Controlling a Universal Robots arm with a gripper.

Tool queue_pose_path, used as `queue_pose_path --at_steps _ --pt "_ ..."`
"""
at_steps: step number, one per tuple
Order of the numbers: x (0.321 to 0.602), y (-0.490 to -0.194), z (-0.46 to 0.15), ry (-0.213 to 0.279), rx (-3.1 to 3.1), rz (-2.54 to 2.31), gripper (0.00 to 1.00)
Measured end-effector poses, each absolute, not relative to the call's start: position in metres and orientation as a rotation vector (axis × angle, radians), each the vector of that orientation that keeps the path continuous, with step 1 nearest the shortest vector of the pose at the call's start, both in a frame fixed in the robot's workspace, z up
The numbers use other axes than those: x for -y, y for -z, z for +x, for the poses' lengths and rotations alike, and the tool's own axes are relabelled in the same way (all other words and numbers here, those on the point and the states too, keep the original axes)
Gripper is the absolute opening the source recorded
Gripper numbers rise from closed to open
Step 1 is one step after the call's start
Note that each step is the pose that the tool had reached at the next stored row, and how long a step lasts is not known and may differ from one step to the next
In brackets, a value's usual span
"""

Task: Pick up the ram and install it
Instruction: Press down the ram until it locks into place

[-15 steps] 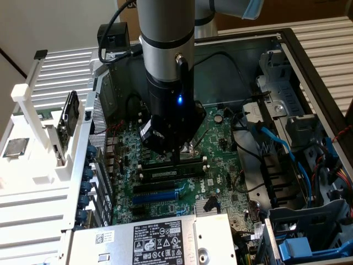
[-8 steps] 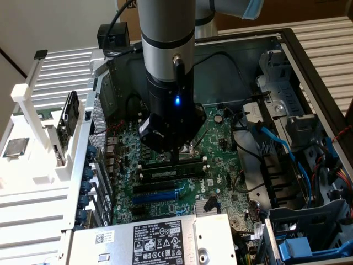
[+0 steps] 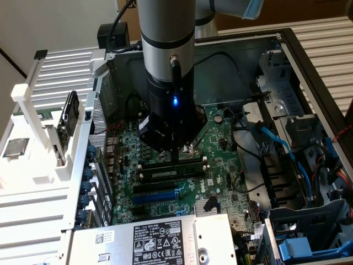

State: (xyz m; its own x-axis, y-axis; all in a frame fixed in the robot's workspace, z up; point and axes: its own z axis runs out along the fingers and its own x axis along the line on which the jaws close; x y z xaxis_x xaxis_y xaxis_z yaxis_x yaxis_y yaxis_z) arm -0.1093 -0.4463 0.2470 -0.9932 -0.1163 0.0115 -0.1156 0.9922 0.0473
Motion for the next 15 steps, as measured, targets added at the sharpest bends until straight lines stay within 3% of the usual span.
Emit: queue_pose_path --at_steps 15 --pt "0.4463 -0.2471 -0.1093 0.073 3.125 0.124 0.10"
